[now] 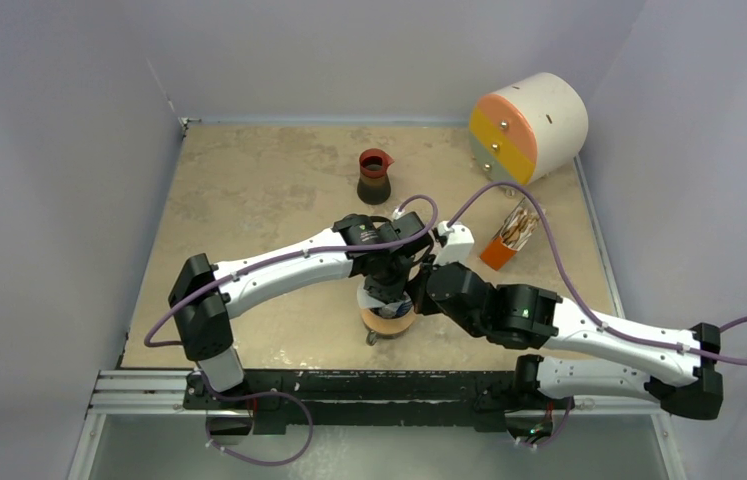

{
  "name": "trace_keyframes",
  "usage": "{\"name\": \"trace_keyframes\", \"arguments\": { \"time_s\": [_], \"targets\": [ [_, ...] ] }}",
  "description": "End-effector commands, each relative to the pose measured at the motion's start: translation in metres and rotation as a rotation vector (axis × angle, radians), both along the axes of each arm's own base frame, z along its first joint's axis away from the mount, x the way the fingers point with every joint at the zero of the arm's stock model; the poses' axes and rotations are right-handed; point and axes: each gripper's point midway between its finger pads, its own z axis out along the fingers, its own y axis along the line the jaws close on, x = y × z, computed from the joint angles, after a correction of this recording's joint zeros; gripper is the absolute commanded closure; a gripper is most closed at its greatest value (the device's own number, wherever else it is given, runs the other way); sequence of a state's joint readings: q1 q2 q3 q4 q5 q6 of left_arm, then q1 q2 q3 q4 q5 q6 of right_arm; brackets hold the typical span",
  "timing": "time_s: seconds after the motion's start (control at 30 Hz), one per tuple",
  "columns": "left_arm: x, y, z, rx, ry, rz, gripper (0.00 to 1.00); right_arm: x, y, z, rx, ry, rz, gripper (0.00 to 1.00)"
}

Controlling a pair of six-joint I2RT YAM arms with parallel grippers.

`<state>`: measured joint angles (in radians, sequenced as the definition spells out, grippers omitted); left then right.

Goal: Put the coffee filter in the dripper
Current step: Place the coffee filter in the coffee dripper.

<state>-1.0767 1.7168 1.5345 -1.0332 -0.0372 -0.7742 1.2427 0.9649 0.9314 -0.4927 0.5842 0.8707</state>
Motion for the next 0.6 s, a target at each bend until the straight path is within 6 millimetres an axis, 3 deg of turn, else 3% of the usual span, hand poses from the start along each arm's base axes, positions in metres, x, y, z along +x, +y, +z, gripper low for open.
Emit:
{"name": "trace_keyframes", "arguments": {
  "time_s": [0.0,0.37,0.57],
  "targets": [
    [0.003,-0.002,0.007,0.001,-0.023,-0.004,0.89,0.004,-0.003,0.027,0.053,-0.045,-0.019,1.00],
    [-0.001,0.008,0.008,0.029,-0.015,-0.013,0.89,0.005,-0.002,0.025,0.046,-0.042,-0.025,1.00],
    [-0.002,0.010,0.009,0.028,-0.015,-0.018,0.85,0.005,0.001,0.021,0.041,-0.033,-0.022,1.00]
  ]
}}
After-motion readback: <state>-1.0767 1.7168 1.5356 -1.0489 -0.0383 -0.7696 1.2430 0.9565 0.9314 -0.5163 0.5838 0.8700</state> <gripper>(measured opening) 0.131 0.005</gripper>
